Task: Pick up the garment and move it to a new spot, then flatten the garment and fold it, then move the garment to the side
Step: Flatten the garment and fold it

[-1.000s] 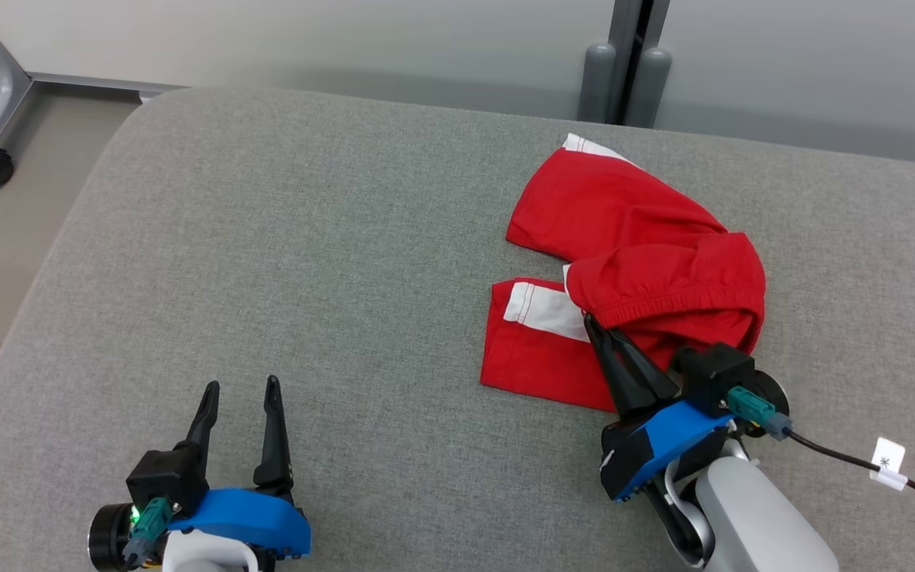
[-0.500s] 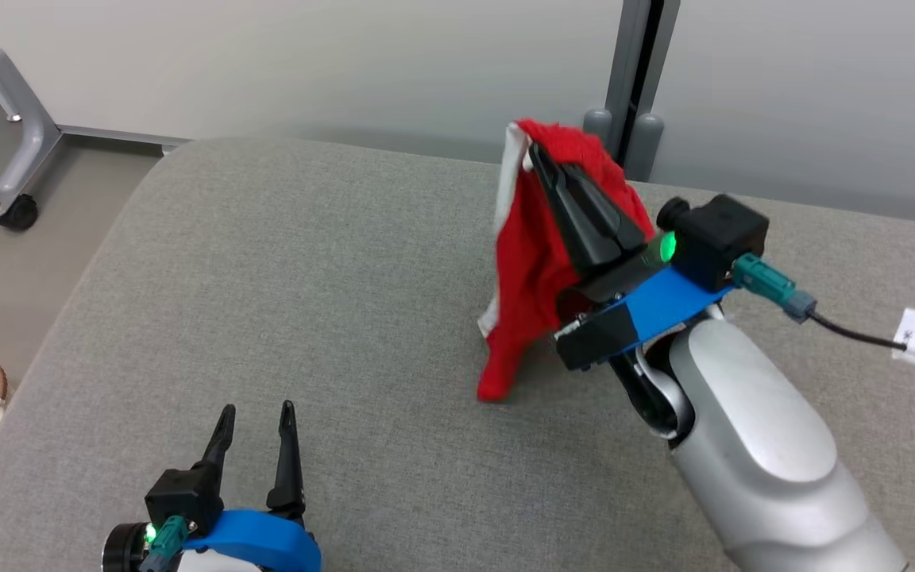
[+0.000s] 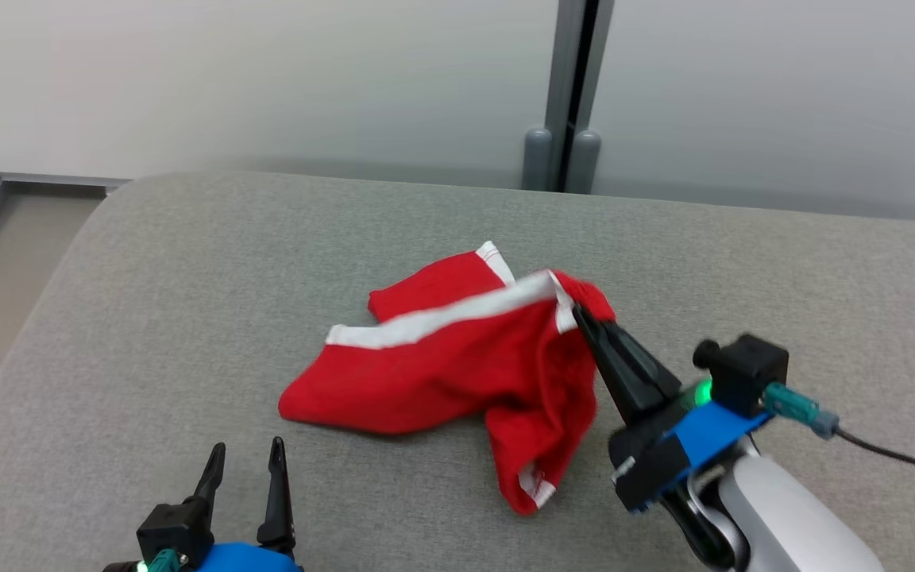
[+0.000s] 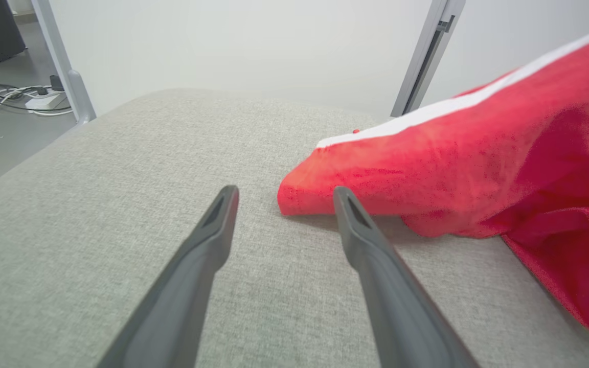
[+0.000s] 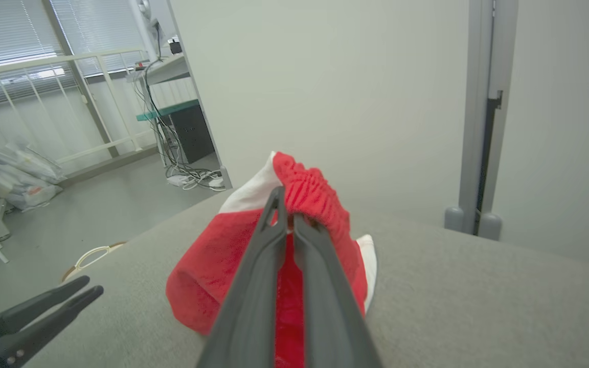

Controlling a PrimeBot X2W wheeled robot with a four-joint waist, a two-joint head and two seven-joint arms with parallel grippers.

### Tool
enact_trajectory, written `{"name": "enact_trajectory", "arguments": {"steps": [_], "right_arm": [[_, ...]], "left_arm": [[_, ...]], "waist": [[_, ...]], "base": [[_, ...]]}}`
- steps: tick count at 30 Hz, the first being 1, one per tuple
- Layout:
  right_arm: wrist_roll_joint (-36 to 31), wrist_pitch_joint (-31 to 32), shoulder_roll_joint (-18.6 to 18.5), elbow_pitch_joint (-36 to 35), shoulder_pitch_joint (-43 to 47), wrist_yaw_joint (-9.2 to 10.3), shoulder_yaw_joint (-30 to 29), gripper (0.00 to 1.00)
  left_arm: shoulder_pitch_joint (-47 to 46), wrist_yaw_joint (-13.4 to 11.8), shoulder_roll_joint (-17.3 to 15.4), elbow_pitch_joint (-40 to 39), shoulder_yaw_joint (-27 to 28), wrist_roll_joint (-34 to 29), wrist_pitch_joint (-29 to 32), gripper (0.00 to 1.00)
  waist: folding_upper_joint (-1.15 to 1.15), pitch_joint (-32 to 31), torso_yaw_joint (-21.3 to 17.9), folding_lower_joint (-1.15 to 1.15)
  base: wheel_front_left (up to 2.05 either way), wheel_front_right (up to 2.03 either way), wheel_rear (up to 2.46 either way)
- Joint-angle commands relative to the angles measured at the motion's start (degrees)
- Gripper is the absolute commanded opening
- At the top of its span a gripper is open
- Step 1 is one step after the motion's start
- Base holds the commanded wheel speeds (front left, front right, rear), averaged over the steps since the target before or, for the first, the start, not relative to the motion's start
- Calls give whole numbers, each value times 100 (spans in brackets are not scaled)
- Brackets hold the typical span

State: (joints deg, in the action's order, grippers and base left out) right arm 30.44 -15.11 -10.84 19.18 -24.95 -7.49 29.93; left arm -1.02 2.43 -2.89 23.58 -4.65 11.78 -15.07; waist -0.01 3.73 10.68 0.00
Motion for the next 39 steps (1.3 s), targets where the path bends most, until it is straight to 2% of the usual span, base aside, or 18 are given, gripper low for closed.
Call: {"name": "enact_trajectory", "arguments": {"steps": [1, 7, 11, 12, 13, 14, 20, 27, 31, 39], "right_arm": [[47, -3, -121, 76, 200, 0, 46, 0], [200, -4, -941, 719, 717, 1, 670, 0], [257, -4, -1216, 1164, 698, 1, 710, 0], [273, -3, -1238, 1274, 694, 1, 647, 8], [305, -2, -1232, 1409, 694, 1, 574, 41], [301, -2, -1200, 1519, 686, 1, 512, 100], [31, -3, -954, 1849, 468, 1, 28, 100], [-903, -2, -557, 1694, 562, 0, -1113, 100], [-1246, -3, -342, 1523, 672, 1, -1374, 100], [-1493, -3, -122, 1346, 726, 1, -1569, 100]], "left_arm": [[-11, 6, -2, -19, -6, 13, -14, 100], [-162, 36, -1, -47, 15, -8, -14, 100], [-245, 42, -2, -49, 14, -6, -14, 100], [-276, 48, -3, -44, 1, -13, -14, 100], [-305, 49, -3, -43, 9, -14, -14, 100], [-334, 60, -3, -38, -1, -12, -14, 100], [-542, 143, -2, 9, -76, -32, -14, 100], [-1049, 307, -3, 355, -344, 83, -14, 100], [-1406, 372, -2, 786, -494, 175, -14, 100], [-1818, 312, -4, 1894, -474, 283, -14, 100]], "waist": [[1, -38, -112, 0], [1, 68, -513, 0], [1, 136, -709, 0], [1, 150, -741, 0], [1, 168, -777, 0], [1, 185, -804, 0], [1, 339, -997, 0], [1, 555, -1172, 0], [1, 643, -1279, 0], [1, 735, -1450, 0]], "base": [[0, 0, 0], [0, 0, 0], [0, 0, 0], [0, 0, 0], [0, 0, 0], [0, 0, 0], [0, 0, 0], [0, 0, 0], [0, 0, 0], [0, 0, 0]]}}
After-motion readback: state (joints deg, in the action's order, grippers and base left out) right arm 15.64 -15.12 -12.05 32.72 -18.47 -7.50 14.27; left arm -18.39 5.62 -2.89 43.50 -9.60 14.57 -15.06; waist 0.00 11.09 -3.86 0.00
